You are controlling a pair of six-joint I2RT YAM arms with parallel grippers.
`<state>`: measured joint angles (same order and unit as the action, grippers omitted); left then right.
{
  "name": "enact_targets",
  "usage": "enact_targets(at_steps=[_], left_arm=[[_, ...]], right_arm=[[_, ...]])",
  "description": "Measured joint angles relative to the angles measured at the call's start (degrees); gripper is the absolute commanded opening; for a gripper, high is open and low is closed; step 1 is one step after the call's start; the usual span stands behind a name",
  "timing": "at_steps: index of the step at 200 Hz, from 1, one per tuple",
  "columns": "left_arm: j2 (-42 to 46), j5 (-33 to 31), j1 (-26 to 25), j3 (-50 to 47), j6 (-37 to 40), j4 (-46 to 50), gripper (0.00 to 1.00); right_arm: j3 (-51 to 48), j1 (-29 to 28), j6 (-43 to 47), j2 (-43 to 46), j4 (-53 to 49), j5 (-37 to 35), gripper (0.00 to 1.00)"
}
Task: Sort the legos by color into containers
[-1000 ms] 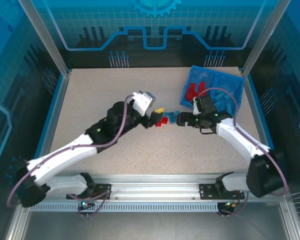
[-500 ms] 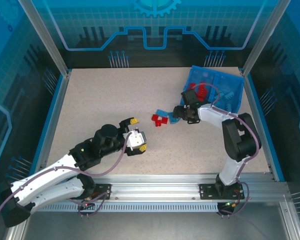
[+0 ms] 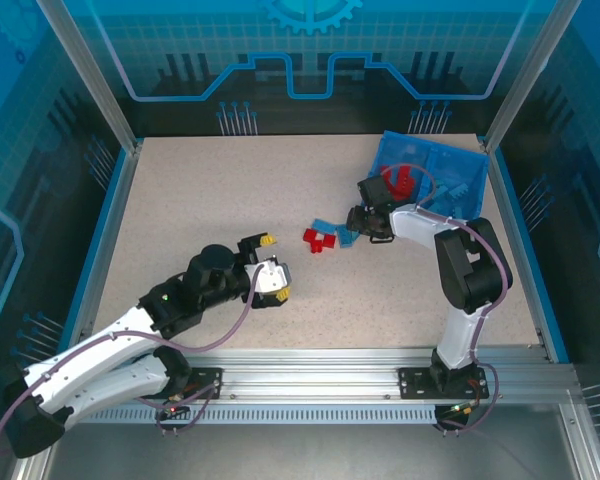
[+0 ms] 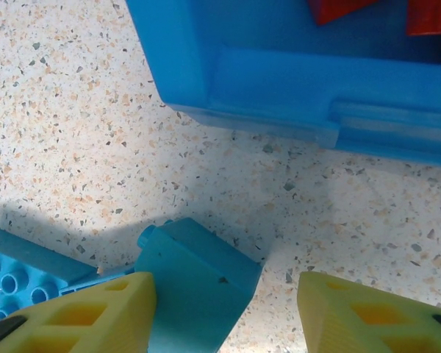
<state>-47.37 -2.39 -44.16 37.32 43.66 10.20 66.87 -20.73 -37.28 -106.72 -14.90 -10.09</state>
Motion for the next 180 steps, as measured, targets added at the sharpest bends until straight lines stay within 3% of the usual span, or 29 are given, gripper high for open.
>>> enact_targets(at_steps=[91,148,180], left_arm=[[-0.15,3.15,1.68,0.00,-0.20,-0.15,0.99],[-0.20,3.80,1.68,0.00,-0.20,-0.15,0.99],[-0.20,4.00,1.68,0.00,-0.20,-0.15,0.99]], right_arm=[[-1.07,-0.92,0.83,3.21,0.00,0.48,0.62],[0.37,-1.01,1.07,-0.92,0.44,0.39,0.57],[0.33,-1.01,1.29,-1.70,0.81,-0.13,0.46]])
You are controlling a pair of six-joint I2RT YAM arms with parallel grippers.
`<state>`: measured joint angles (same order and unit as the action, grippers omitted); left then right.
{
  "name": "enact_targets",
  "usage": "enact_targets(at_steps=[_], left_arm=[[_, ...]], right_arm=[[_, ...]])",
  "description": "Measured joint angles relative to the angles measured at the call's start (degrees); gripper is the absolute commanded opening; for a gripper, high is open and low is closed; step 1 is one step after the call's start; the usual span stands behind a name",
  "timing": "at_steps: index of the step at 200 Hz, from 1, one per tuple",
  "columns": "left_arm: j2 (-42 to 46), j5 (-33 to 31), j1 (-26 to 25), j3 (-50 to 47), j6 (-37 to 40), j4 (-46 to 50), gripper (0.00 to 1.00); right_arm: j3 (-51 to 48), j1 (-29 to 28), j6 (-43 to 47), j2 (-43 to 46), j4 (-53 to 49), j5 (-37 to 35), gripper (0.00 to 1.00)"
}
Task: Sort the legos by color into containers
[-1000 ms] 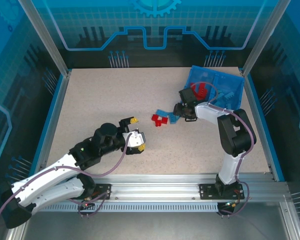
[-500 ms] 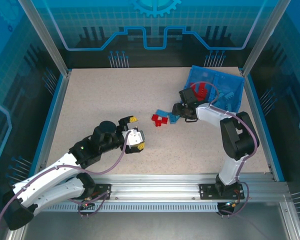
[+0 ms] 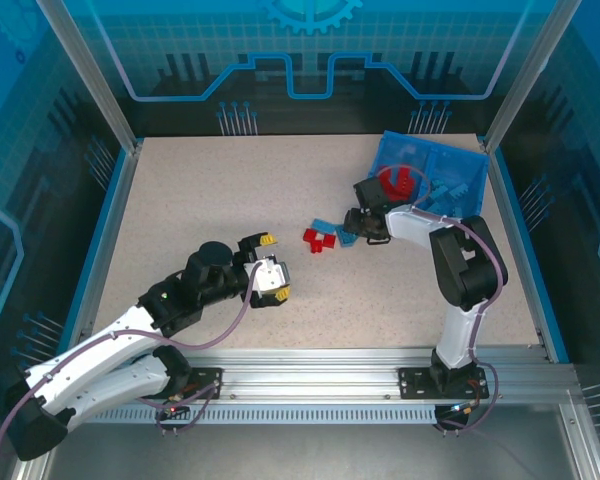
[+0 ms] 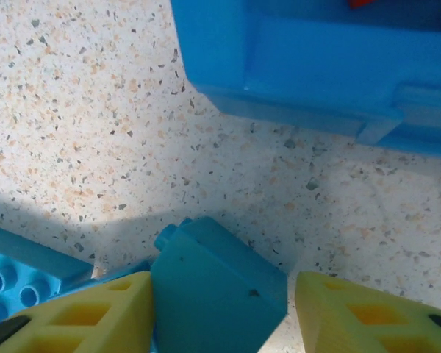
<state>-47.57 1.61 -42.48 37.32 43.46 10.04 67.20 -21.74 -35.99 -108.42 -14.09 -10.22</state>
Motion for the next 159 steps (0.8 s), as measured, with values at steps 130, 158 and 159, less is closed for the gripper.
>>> enact_targets(at_steps=[130,158,159], left_arm=[[-0.39,1.27,0.00,0.00,-0.02,-0.02,0.99],[-0.39,1.29,0.02,0.00,-0.02,-0.02,0.99],[-0.39,1.29,0.02,0.00,-0.02,-0.02,0.99]], right_arm=[[-9.53,-0.11,-0.04,9.03,0.48,-1.62,0.34],[-10.36,-0.42,0.00,15.58,-0.26,-2.23,0.34],[-10.36,-0.42,0.02,15.76,-0.28,-2.23,0.34]])
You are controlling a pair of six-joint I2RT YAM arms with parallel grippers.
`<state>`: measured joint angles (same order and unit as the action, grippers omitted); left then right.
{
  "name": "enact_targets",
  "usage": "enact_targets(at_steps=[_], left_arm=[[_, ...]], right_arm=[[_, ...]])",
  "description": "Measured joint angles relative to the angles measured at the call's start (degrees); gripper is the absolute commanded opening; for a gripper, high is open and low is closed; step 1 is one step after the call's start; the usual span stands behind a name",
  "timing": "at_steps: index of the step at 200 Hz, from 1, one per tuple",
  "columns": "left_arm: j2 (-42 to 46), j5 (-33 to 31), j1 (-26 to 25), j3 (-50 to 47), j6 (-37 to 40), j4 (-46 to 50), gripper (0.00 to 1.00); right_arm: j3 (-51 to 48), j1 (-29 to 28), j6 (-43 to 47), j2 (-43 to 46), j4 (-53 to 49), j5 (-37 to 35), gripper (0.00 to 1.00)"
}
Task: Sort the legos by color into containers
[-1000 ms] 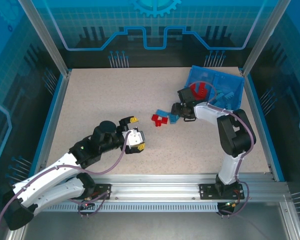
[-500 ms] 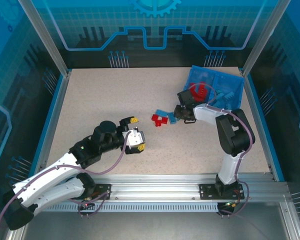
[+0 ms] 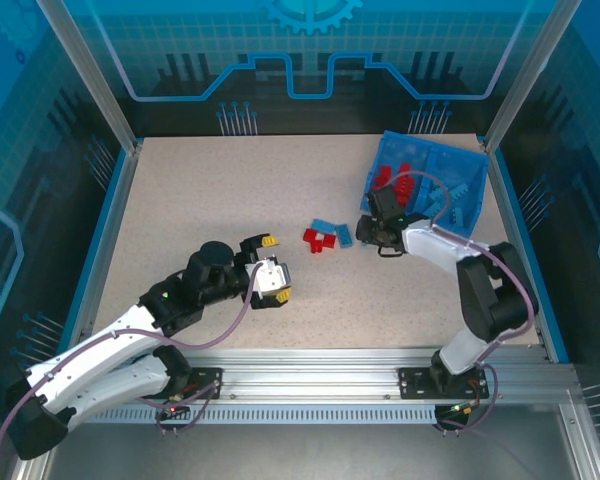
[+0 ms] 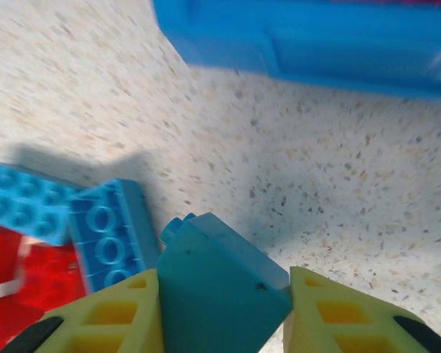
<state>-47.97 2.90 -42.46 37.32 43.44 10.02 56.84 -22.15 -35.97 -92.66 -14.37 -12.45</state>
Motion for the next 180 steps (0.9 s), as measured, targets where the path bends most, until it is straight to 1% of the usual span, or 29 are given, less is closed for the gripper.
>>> enact_targets(at_steps=[35,53,70,95,111,134,152,180], left_arm=[[0.00,0.24,0.04,0.00,-0.07,0.00,0.99],[0.00,0.46,0.11,0.00,-0.33,0.00,0.99],[0.00,0.61,0.26,0.00,-0.61,0.00,0.99],[0.02,0.66,0.31,0.00,-1.14,0.00,0.99],[0.02,0.76,0.31,0.00,-1.33,0.00,0.99],[0.02,1.07,0.31,0.00,-1.38,0.02,0.99],[0.02,1.07,0.31,0.00,-1.38,0.02,0.99],[0.02,1.07,0.31,0.00,-1.38,0.02,0.99]], right_arm=[[0.09,0.20,0.85,9.29,-0.63,-2.43,0.34],[0.68,2.03,2.14,12.87,-1.62,-3.96,0.34],[1.84,6.43,3.48,15.13,-1.86,-5.66,0.34],[3.19,16.28,4.61,16.17,-0.81,-6.93,0.34],[4.24,21.81,4.74,14.69,-0.46,-7.08,0.34],[6.73,26.75,4.63,9.49,0.22,-6.49,0.33],[9.22,28.61,4.50,3.76,0.70,-6.47,0.33],[14.34,29.07,4.55,-5.46,0.74,-7.39,0.35]])
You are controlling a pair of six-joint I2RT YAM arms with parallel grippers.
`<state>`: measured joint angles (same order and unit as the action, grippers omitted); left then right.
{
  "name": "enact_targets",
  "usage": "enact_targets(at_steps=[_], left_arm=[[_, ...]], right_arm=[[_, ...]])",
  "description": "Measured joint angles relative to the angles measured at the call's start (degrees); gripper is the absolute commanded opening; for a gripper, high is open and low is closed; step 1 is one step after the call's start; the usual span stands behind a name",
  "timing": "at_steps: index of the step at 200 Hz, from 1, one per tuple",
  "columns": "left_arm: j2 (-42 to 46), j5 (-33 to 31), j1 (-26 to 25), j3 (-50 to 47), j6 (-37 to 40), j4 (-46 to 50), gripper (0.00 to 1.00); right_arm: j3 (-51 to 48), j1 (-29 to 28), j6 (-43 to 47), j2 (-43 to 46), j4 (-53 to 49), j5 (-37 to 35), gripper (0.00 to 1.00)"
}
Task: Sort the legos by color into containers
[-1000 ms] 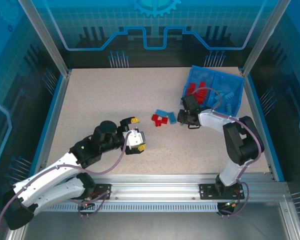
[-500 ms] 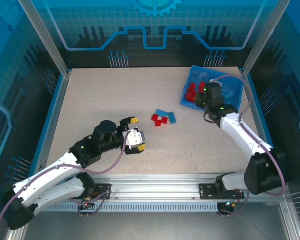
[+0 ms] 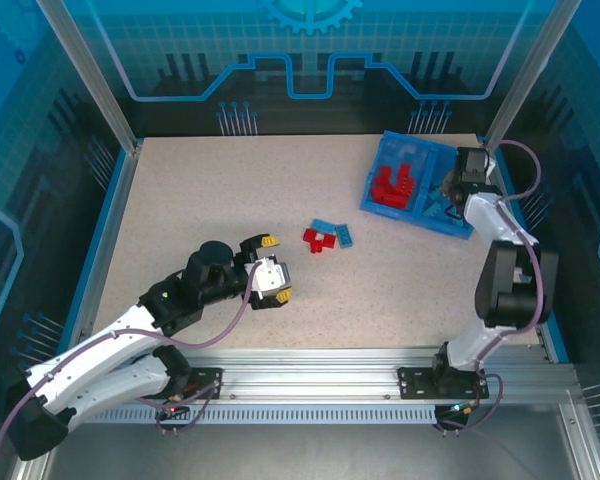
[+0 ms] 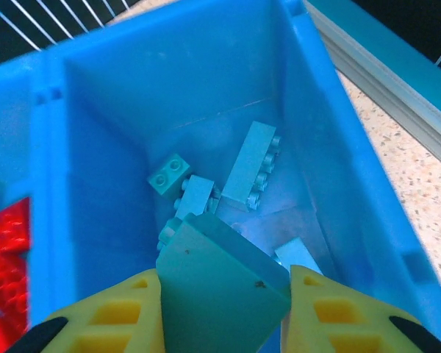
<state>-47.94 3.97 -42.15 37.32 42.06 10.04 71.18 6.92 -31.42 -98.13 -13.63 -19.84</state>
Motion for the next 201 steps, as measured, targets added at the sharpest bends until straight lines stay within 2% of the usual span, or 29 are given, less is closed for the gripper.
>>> enact_targets(at_steps=[13,47,95,124,149,173,201], left_arm=[[0.00,-0.02,0.00,0.00,0.00,0.00,0.99],[0.00,-0.02,0.00,0.00,0.00,0.00,0.99],[0.00,-0.02,0.00,0.00,0.00,0.00,0.99],[-0.02,-0.02,0.00,0.00,0.00,0.00,0.99],[-0.37,-0.02,0.26,0.00,-0.07,-0.02,0.99],[-1.07,-0.02,1.11,0.00,-0.13,-0.07,0.99],[-1.53,0.00,1.51,0.00,-0.15,-0.20,0.99]], right_arm=[[2.23,0.00,-0.04,-3.43,-0.07,-1.01,0.37],[6.12,0.02,-0.48,-7.30,-1.79,-2.23,0.59],[7.04,-0.13,-0.48,-6.38,-3.50,-2.27,0.59],[3.54,-1.77,-0.02,-0.44,-3.45,-2.19,0.58],[-1.14,-6.62,1.33,7.96,-3.52,-0.63,0.60],[-5.31,-14.08,3.63,14.99,-2.38,5.14,0.61],[-7.17,-22.82,6.51,15.15,-1.79,11.61,0.62]])
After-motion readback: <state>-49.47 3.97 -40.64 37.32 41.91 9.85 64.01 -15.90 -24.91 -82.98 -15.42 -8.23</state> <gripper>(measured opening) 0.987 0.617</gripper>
